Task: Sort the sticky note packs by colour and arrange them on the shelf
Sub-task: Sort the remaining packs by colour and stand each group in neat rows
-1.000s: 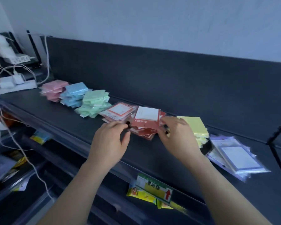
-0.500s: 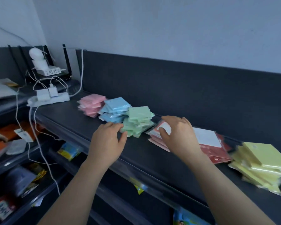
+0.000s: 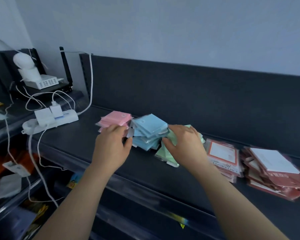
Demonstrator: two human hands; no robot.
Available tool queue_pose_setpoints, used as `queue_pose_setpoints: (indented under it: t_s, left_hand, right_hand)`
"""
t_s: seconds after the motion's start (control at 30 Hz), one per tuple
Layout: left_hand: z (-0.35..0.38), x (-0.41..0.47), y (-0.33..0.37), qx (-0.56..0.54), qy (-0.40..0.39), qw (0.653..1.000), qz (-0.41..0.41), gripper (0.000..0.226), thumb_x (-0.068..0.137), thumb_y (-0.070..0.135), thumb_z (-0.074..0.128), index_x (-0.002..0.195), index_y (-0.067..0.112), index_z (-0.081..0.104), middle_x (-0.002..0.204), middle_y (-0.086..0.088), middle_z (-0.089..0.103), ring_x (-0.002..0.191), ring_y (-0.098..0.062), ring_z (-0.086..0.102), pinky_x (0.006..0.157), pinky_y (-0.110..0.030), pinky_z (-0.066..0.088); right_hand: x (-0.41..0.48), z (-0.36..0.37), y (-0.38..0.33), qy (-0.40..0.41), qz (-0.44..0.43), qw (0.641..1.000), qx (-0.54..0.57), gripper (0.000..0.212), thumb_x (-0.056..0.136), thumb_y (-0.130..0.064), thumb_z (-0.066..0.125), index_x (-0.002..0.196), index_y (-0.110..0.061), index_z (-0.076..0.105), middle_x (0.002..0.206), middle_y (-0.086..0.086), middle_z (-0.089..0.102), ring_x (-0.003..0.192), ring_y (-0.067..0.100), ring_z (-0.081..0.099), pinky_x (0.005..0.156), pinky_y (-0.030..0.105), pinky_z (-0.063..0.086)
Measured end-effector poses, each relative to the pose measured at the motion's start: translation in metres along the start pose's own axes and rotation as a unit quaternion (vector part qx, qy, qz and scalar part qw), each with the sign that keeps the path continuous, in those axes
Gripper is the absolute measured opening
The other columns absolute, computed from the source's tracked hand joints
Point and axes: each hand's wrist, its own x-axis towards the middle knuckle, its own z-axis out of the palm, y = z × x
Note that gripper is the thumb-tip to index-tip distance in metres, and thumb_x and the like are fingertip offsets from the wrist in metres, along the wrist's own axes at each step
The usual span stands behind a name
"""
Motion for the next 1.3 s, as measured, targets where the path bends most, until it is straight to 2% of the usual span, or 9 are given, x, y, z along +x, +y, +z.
queue_pose_setpoints:
  t_s: [0.13,0.3,0.47,0.8,0.87,1.0,1.1,1.23,1.3]
  left_hand:
    - [0.008,0.014,-0.022,0.043,-0.019,0.999,0.004,0.053,0.075,0.026,0.079,0.123,0.012,0.061,0.127,-0.009,0.058,0.119,-0.033,0.051,0.097,-0.047,0.04]
    - [0.017,0.031,-0.05,0.098,-0.089,0.991,-0.002,0.081,0.076,0.041,0.076,0.144,0.025,0.036,0.152,0.001,0.031,0.143,-0.025,0.021,0.113,-0.046,0.02]
    - [0.034,0.049,-0.073,0.095,-0.117,0.989,0.006,0.089,0.073,0.049,0.074,0.147,0.03,0.028,0.152,0.003,0.026,0.141,-0.025,0.019,0.112,-0.045,0.019]
    - [0.043,0.08,-0.116,-0.006,-0.153,0.984,0.093,0.098,0.066,0.064,0.071,0.147,0.033,0.026,0.15,0.007,0.025,0.137,-0.023,0.022,0.113,-0.042,0.022]
    - [0.037,0.084,-0.124,-0.064,-0.161,0.981,0.085,0.093,0.07,0.069,0.066,0.147,0.031,0.03,0.151,0.008,0.024,0.139,-0.021,0.02,0.115,-0.041,0.022]
    - [0.027,0.104,-0.141,-0.202,-0.15,0.968,-0.006,0.063,0.091,0.054,0.051,0.143,0.02,0.043,0.147,-0.001,0.04,0.135,-0.023,0.033,0.111,-0.037,0.03]
    - [0.029,0.121,-0.148,-0.217,-0.203,0.953,-0.062,0.057,0.093,0.047,0.052,0.139,0.013,0.047,0.137,-0.005,0.051,0.123,-0.024,0.048,0.098,-0.034,0.04]
    - [0.028,0.124,-0.151,-0.306,-0.232,0.921,-0.07,0.014,0.092,0.031,0.061,0.101,0.02,0.062,0.099,0.003,0.066,0.084,-0.011,0.061,0.072,-0.024,0.046]
    - [0.028,0.122,-0.154,-0.351,-0.238,0.902,-0.08,0.012,0.092,0.029,0.061,0.096,0.019,0.066,0.09,0.006,0.068,0.079,-0.007,0.063,0.062,-0.016,0.046]
  right_hand:
    - [0.019,0.009,-0.012,-0.031,-0.025,0.999,-0.024,0.056,0.085,-0.043,0.064,0.133,-0.016,0.054,0.133,0.0,0.056,0.128,0.018,0.046,0.116,0.037,0.015]
    - [0.043,0.027,-0.029,-0.077,-0.031,0.993,-0.082,0.079,0.079,-0.058,0.064,0.145,-0.024,0.037,0.15,0.001,0.037,0.141,0.018,0.027,0.12,0.04,0.005]
    - [0.054,0.046,-0.041,-0.133,-0.022,0.98,-0.149,0.093,0.071,-0.064,0.065,0.147,-0.027,0.026,0.152,0.002,0.028,0.143,0.02,0.02,0.12,0.044,0.004]
    - [0.057,0.053,-0.061,-0.133,0.038,0.974,-0.179,0.095,0.069,-0.064,0.067,0.146,-0.032,0.022,0.156,-0.002,0.016,0.146,0.017,0.008,0.121,0.04,-0.002]
    - [0.056,0.054,-0.072,-0.109,0.044,0.983,-0.14,0.09,0.072,-0.059,0.069,0.147,-0.029,0.028,0.158,-0.002,0.016,0.147,0.016,0.007,0.12,0.032,0.0]
    - [0.058,0.068,-0.101,0.043,0.067,0.997,0.002,0.041,0.087,-0.023,0.068,0.126,-0.015,0.06,0.136,0.0,0.055,0.131,0.015,0.044,0.098,0.006,0.021]
    - [0.067,0.089,-0.127,0.037,0.092,0.995,0.028,0.029,0.091,-0.013,0.06,0.12,-0.012,0.063,0.121,0.001,0.064,0.114,0.02,0.055,0.083,0.01,0.029]
    - [0.078,0.121,-0.149,0.001,0.107,0.994,0.027,0.02,0.093,-0.007,0.046,0.107,-0.004,0.06,0.108,0.007,0.062,0.099,0.027,0.056,0.079,0.033,0.044]
    - [0.08,0.13,-0.15,0.003,0.109,0.994,0.008,0.025,0.093,-0.006,0.042,0.111,-0.005,0.059,0.108,0.007,0.062,0.099,0.026,0.054,0.081,0.036,0.046]
